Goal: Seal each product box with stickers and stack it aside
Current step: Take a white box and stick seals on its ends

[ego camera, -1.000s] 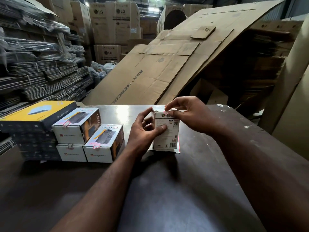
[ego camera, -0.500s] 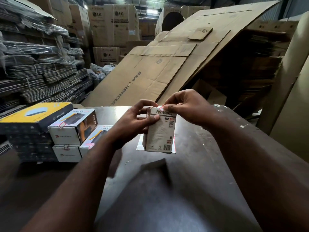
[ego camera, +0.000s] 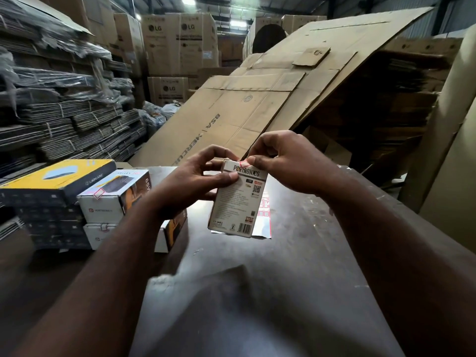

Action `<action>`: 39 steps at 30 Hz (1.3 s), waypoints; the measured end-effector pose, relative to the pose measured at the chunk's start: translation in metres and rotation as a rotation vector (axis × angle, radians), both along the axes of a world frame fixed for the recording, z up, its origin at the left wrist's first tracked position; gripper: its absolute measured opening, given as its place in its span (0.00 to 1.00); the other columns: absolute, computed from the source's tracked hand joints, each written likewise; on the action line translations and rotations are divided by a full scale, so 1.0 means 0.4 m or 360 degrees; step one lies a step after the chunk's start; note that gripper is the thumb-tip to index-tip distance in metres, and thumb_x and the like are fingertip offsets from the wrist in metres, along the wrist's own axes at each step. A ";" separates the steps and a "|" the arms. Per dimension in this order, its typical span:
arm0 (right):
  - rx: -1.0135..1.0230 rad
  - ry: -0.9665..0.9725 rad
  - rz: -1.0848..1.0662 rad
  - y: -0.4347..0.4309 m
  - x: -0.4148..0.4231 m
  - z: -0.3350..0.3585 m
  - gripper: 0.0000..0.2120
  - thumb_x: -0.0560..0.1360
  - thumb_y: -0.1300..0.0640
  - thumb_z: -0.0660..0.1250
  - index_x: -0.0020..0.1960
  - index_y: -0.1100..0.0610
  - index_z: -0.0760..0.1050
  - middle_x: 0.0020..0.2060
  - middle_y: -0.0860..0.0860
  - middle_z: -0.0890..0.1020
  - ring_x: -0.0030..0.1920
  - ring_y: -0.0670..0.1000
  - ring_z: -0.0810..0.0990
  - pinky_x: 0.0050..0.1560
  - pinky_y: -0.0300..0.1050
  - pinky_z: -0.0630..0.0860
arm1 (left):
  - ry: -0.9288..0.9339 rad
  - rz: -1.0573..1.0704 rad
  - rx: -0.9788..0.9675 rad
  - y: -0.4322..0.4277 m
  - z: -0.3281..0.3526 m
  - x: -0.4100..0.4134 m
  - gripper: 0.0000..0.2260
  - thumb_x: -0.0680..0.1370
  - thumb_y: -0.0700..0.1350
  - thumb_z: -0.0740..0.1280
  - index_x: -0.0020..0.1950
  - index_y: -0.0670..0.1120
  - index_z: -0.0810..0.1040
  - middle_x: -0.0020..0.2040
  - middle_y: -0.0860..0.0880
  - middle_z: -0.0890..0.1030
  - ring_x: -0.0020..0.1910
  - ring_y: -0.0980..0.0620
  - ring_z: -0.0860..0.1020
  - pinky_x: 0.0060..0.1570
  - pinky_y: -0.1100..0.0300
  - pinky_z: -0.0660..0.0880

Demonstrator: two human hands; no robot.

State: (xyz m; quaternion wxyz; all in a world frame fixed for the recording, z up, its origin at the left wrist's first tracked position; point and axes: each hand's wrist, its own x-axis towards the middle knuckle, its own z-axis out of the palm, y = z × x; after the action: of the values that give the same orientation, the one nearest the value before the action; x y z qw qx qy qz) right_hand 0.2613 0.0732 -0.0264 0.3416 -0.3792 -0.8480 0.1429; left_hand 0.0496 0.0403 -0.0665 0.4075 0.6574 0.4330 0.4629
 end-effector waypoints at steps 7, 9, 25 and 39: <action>-0.0005 0.0159 0.0011 -0.008 0.000 0.007 0.12 0.74 0.50 0.75 0.53 0.54 0.81 0.46 0.45 0.84 0.47 0.40 0.82 0.41 0.30 0.76 | 0.0000 -0.0032 0.0072 -0.008 0.025 0.007 0.16 0.74 0.44 0.71 0.60 0.47 0.74 0.54 0.47 0.79 0.53 0.50 0.84 0.51 0.51 0.83; -0.0035 0.0259 -0.0021 -0.006 0.000 0.004 0.12 0.74 0.52 0.76 0.54 0.55 0.82 0.45 0.46 0.85 0.46 0.42 0.84 0.41 0.32 0.78 | 0.0012 -0.0037 0.0084 -0.007 0.027 0.009 0.15 0.74 0.44 0.71 0.59 0.49 0.74 0.54 0.47 0.79 0.53 0.49 0.84 0.54 0.48 0.82; -0.0071 0.0522 -0.0017 -0.033 -0.007 0.020 0.01 0.75 0.58 0.74 0.46 0.55 0.83 0.42 0.50 0.86 0.44 0.48 0.86 0.49 0.51 0.85 | 0.0105 0.0015 0.0254 -0.011 0.046 0.009 0.10 0.79 0.41 0.68 0.58 0.50 0.75 0.58 0.43 0.78 0.52 0.51 0.83 0.49 0.51 0.83; 0.0246 -0.0244 -0.0174 -0.073 -0.006 0.042 0.03 0.76 0.60 0.72 0.44 0.54 0.83 0.41 0.47 0.83 0.40 0.40 0.81 0.34 0.29 0.77 | 0.0265 -0.0058 0.0176 -0.015 0.062 0.010 0.12 0.74 0.43 0.71 0.57 0.50 0.78 0.55 0.48 0.79 0.53 0.52 0.82 0.46 0.58 0.81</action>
State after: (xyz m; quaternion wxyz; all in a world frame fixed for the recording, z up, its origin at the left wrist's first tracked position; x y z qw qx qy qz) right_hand 0.2591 0.0440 -0.0095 0.3111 -0.4073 -0.8582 0.0287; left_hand 0.0536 0.0344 -0.0415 0.3417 0.7228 0.4271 0.4223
